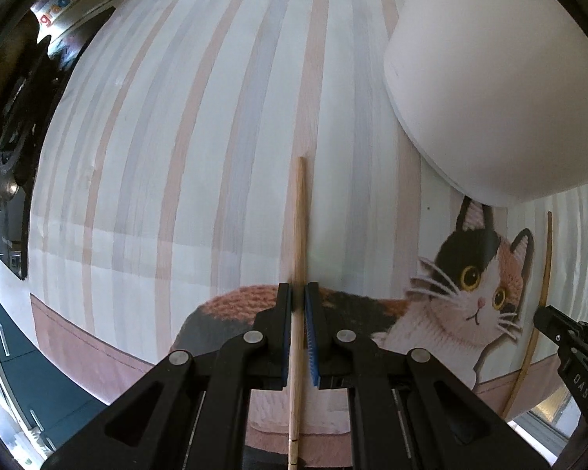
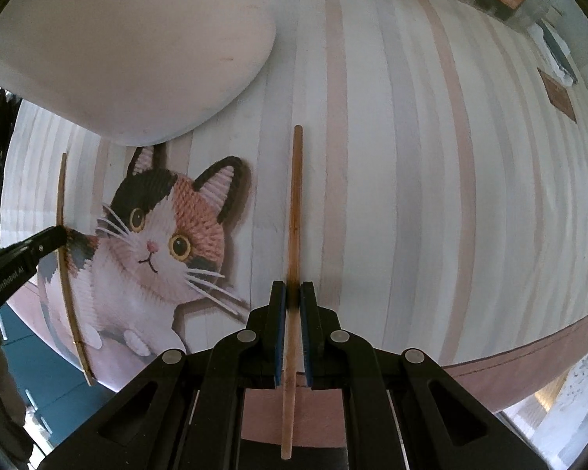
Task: Organize utensils
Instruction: 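Lift the chopstick in the left tool toward the holder while the right tool carries its chopstick, then insert both chopsticks into the pink holder and open both tools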
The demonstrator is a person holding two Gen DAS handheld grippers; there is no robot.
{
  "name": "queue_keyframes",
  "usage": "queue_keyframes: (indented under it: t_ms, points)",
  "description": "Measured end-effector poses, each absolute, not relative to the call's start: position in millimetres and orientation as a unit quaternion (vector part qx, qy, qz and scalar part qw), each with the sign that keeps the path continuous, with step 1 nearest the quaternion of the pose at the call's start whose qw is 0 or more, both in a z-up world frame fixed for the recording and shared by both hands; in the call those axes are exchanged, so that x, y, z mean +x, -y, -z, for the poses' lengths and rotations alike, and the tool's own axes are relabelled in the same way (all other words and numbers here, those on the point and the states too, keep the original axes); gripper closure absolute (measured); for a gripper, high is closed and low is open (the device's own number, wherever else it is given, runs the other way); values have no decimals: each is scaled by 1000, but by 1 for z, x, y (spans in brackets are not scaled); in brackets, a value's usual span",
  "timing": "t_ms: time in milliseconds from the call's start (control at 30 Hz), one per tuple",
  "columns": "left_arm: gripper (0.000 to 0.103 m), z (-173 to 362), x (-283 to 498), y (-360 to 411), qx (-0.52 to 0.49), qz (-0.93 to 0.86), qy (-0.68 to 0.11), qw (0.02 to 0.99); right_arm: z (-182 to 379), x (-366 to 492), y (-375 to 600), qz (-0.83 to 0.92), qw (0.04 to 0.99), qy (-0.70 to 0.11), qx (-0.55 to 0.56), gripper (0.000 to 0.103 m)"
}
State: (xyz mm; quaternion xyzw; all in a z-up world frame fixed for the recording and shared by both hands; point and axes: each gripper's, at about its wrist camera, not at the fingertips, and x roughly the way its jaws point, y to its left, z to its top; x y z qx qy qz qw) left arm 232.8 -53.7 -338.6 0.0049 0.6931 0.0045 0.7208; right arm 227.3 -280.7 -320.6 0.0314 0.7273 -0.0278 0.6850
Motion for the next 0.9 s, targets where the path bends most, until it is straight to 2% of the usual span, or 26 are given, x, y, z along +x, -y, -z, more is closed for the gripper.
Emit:
queue_keyframes:
  t_ms: [300,633,900]
  points:
    - [99,321,248,53,13,-32,-665,746,315,227,268,43,705,-707,21,96]
    - [99,251,268,28,-3,-53,-599,799,242,229,278,54,769,-636,38,96]
    - [99,205,261,2,-28,-63,-551,832,204,228,286,56,813,-577,58,96]
